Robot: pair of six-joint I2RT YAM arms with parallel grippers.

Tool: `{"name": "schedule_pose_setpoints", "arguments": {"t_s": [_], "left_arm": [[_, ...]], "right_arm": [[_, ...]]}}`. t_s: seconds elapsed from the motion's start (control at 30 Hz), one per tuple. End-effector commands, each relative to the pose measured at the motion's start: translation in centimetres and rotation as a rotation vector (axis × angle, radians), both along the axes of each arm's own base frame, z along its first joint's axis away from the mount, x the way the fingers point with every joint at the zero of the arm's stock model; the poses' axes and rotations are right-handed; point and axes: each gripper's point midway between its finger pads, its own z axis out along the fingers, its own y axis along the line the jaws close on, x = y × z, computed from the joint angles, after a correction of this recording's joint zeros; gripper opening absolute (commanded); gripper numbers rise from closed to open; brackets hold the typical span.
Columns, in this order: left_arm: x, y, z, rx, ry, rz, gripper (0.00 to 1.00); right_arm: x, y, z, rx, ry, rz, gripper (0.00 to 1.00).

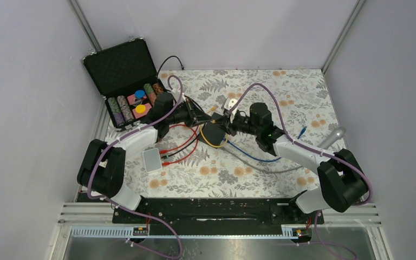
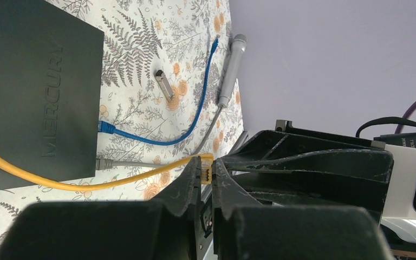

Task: Insert the plug into the switch port
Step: Pick up the connector from the center of the board.

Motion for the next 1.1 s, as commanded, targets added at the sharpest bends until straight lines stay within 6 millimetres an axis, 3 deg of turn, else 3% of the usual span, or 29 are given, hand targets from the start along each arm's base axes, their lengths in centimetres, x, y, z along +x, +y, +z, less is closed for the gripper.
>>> {"name": "schedule_pose_setpoints", "arguments": {"t_s": [0.0, 0.33, 0.47, 0.67, 0.8, 0.93, 1.0, 1.07], "left_arm": [[-0.2, -1.0, 1.7, -0.05, -0.05, -0.043, 0.0], [-0.2, -1.3, 1.5, -0.049, -0.038, -0.068, 0.0], [-0.4, -1.2, 1.3, -0.03, -0.037, -0.078, 0.0], [-0.6, -1.1, 1.0, -0.011, -0.032, -0.09, 0.0], [-0.6, -1.2, 0.9, -0.019, -0.031, -0.094, 0.0], [0.3, -0.8, 0.6, 0.034, -0.032, -0.082, 0.45], [1.2, -0.1, 0.8, 0.076, -0.051, -0.052, 0.55], [2.1, 0.7, 1.0, 0.136, -0.072, -0.02, 0.58]], "right_arm": [[0.9, 0.6, 0.6, -0.024, -0.062, 0.002, 0.27], [1.2, 0.1, -1.3, -0.089, -0.076, -0.002, 0.36], [1.8, -0.7, -1.6, -0.131, -0.115, -0.04, 0.46], [1.5, -0.6, -1.5, -0.155, -0.126, -0.008, 0.32], [0.9, -0.1, -1.0, -0.123, -0.115, 0.028, 0.01], [2.3, -1.3, -0.5, -0.151, -0.165, -0.059, 0.0], [4.5, -3.9, 0.4, -0.201, -0.206, -0.151, 0.0], [6.9, -7.5, 2.1, -0.225, -0.216, -0.245, 0.0]]}}
